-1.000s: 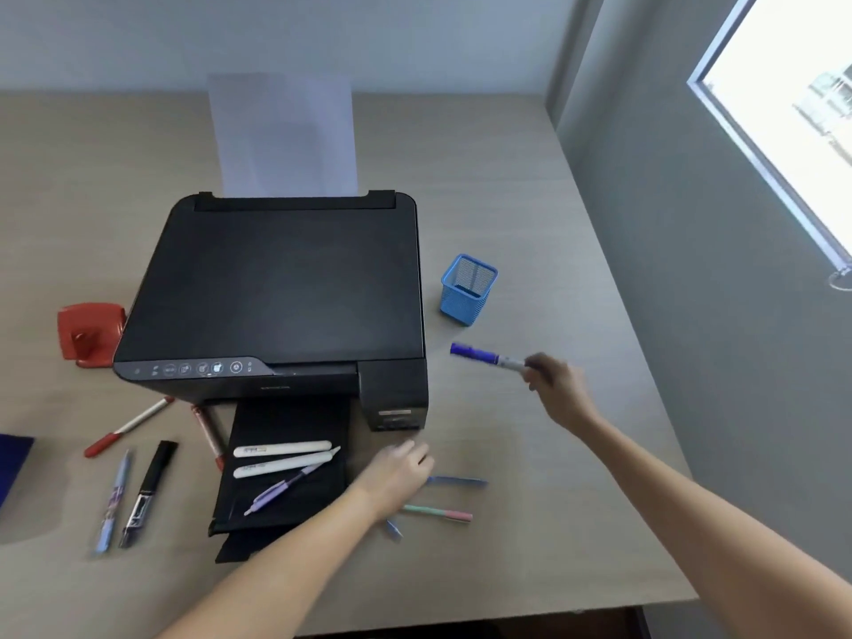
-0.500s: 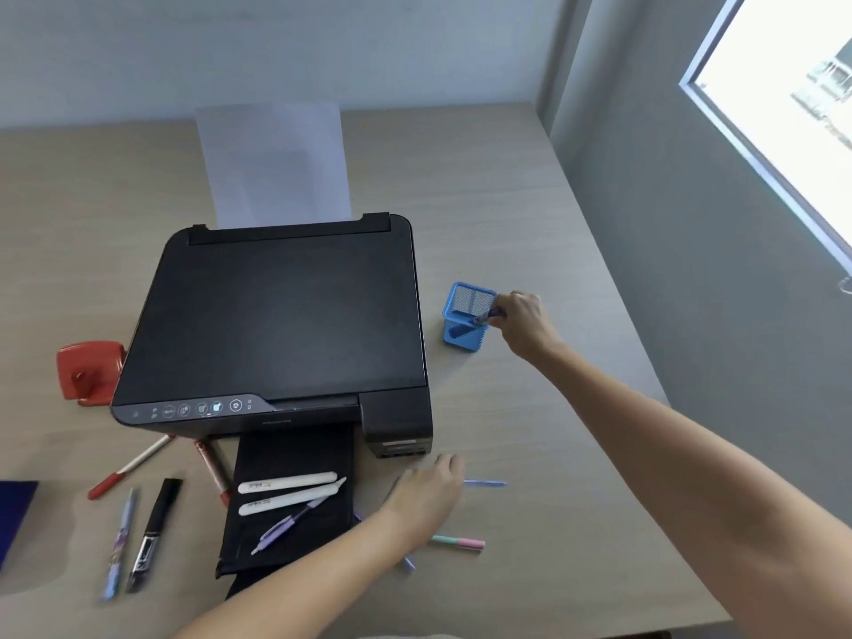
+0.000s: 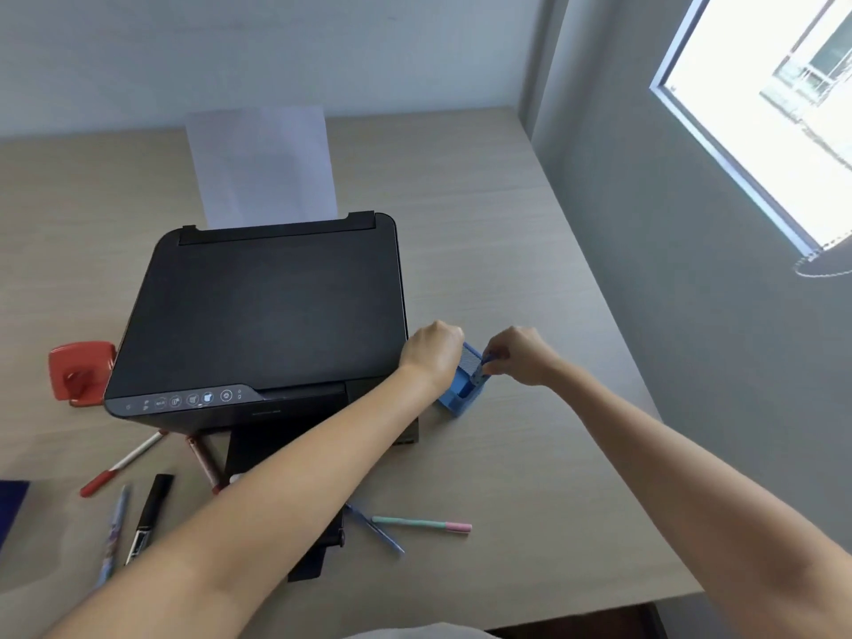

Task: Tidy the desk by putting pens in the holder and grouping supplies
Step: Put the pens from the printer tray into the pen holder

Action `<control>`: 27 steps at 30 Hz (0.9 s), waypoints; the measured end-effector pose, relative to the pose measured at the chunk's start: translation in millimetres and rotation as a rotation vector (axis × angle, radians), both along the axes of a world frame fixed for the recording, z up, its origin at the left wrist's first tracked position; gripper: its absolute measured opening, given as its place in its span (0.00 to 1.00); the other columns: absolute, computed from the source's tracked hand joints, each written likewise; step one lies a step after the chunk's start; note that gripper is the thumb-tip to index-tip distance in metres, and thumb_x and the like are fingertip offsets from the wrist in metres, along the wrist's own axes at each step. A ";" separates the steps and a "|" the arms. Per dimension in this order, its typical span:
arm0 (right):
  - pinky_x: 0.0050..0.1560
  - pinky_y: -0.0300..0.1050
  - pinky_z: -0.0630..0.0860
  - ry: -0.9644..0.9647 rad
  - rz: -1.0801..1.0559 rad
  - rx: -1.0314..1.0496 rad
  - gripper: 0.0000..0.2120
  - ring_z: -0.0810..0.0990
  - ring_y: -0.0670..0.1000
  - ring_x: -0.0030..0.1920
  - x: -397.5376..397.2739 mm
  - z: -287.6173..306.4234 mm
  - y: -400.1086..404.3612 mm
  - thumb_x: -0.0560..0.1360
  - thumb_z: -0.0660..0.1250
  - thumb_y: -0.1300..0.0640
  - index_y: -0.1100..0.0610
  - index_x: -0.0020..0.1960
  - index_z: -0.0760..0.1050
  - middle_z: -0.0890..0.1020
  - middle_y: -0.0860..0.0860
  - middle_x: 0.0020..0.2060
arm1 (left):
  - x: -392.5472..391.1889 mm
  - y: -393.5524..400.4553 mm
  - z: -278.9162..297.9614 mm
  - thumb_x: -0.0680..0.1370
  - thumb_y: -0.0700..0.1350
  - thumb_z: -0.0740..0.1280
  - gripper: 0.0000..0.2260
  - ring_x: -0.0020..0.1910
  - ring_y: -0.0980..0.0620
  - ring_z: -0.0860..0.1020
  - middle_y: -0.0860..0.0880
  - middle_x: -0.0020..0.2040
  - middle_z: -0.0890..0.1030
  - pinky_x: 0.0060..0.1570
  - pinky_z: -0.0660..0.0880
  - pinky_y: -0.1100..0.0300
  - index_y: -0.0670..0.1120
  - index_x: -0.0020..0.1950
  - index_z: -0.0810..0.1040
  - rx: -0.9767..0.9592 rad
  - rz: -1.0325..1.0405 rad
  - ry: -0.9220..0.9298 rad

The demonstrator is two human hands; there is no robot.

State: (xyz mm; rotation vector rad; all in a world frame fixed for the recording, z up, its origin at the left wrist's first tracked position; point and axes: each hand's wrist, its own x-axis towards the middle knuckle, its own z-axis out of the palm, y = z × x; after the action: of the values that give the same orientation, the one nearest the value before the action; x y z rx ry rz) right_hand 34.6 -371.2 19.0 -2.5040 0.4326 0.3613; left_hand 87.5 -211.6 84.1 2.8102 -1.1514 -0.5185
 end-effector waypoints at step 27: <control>0.43 0.51 0.70 -0.060 0.123 -0.055 0.13 0.74 0.58 0.41 -177.0 -85.3 64.1 0.77 0.51 0.55 0.61 0.44 0.70 0.77 0.58 0.41 | -127.1 154.7 -140.4 0.77 0.30 0.58 0.10 0.55 0.38 0.77 0.38 0.58 0.74 0.46 0.76 0.44 0.37 0.57 0.74 0.320 -0.350 0.038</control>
State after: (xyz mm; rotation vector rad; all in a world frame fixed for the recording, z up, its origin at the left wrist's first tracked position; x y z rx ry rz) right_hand -142.4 -307.1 -66.3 -2.5947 0.2689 0.3245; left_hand -39.6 -57.0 -56.4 2.8387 -1.7037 -0.8459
